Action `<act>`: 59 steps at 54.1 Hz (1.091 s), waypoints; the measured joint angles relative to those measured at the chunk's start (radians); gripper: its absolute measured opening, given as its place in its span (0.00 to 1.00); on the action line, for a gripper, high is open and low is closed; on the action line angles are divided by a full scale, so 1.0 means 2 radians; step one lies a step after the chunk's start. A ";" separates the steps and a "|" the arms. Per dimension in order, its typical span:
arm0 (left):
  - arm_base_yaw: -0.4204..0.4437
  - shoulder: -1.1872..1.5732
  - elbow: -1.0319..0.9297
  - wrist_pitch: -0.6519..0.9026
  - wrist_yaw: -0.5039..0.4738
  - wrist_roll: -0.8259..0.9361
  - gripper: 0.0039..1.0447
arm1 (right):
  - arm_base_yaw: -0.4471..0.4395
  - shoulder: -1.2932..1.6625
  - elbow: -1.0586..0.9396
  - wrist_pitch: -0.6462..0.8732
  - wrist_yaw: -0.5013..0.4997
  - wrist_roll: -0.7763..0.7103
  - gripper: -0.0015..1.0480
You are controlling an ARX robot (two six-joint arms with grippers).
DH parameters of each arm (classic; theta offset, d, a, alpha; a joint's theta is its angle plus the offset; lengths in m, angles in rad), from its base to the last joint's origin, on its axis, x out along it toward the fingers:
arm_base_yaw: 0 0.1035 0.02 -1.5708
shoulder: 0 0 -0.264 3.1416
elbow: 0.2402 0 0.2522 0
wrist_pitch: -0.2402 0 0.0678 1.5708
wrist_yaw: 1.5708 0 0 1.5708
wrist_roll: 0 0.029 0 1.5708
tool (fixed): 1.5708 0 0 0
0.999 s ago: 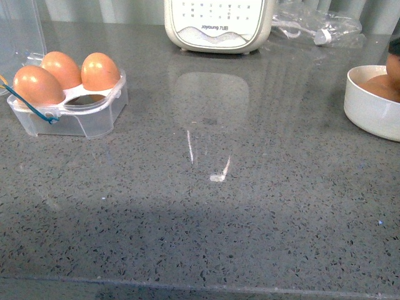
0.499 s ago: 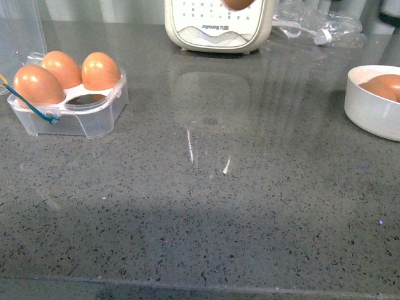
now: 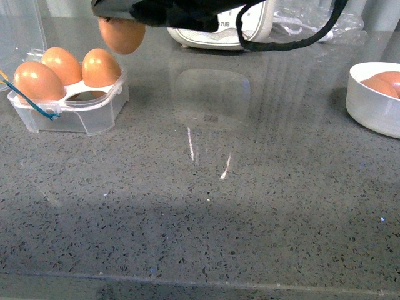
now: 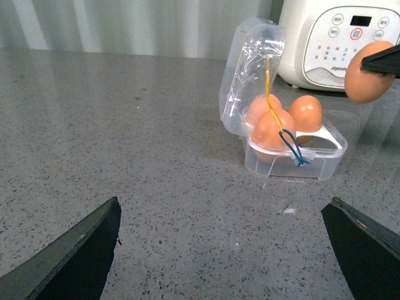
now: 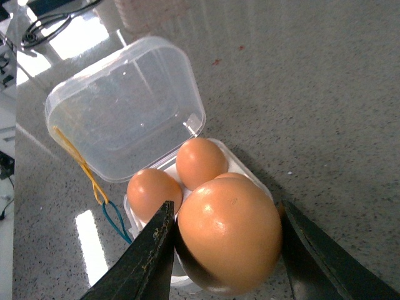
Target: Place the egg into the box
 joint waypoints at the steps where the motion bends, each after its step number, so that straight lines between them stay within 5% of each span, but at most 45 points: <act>1: 0.000 0.000 0.000 0.000 0.000 0.000 0.94 | 0.001 0.001 0.002 -0.003 -0.001 -0.003 0.39; 59: 0.000 0.000 0.000 0.000 0.000 0.000 0.94 | 0.041 0.061 0.065 -0.057 -0.003 -0.055 0.41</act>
